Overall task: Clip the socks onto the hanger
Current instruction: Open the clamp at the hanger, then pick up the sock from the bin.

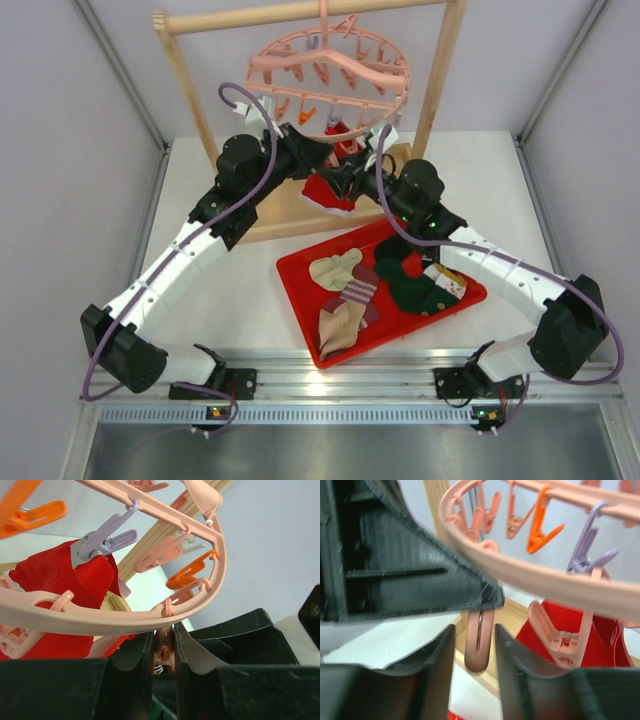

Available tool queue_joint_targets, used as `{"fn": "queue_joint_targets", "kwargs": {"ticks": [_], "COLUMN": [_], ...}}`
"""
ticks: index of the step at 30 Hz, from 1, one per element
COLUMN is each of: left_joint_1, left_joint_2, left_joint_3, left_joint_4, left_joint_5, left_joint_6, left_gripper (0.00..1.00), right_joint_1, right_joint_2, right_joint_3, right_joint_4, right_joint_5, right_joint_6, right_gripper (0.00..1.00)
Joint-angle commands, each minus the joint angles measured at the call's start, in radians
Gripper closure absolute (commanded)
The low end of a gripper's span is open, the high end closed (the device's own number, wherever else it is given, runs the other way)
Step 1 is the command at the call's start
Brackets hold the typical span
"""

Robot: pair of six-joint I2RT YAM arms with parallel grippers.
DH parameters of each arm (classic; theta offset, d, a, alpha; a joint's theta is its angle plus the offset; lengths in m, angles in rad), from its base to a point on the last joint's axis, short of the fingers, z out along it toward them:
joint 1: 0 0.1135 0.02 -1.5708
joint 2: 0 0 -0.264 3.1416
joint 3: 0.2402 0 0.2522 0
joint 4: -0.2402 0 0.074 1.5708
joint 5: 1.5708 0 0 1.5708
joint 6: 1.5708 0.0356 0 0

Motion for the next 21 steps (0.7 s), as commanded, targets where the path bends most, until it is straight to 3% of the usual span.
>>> {"fn": "queue_joint_targets", "kwargs": {"ticks": [1,2,6,11,14,17,21], "left_joint_1": [0.005,0.005,0.005,0.005,0.005,0.005,0.005], "left_joint_2": [0.002,0.002,-0.003,-0.005,0.000,0.005,0.003], "left_joint_3": [0.038,0.037,0.029,0.026,0.024,0.023,0.006], "left_joint_4": [0.035,0.034,0.026,0.024,0.020,0.021,0.036], "left_joint_5": [-0.020,-0.021,-0.024,-0.010,0.000,0.011,0.029], "left_joint_6": [0.000,0.000,0.005,0.013,0.014,0.008,-0.001], "left_gripper": [1.00,1.00,1.00,1.00,1.00,1.00,1.00], "right_joint_1": [0.019,0.016,-0.007,-0.083,-0.160,-0.198,-0.208], "right_joint_2": [-0.076,-0.096,-0.150,-0.202,-0.211,-0.227,-0.265], "right_joint_3": [-0.038,-0.058,-0.083,-0.066,-0.049,-0.081,-0.178], "right_joint_4": [-0.026,-0.035,-0.148,-0.394,-0.615,-0.805,-0.947], "right_joint_5": [-0.033,-0.033,-0.075,-0.222,-0.360,-0.356,-0.324], "right_joint_6": [0.002,0.003,0.032,0.008,-0.090,-0.258,-0.461], "right_gripper": [0.60,0.47,0.24,0.13,0.11,0.00,0.01]}}
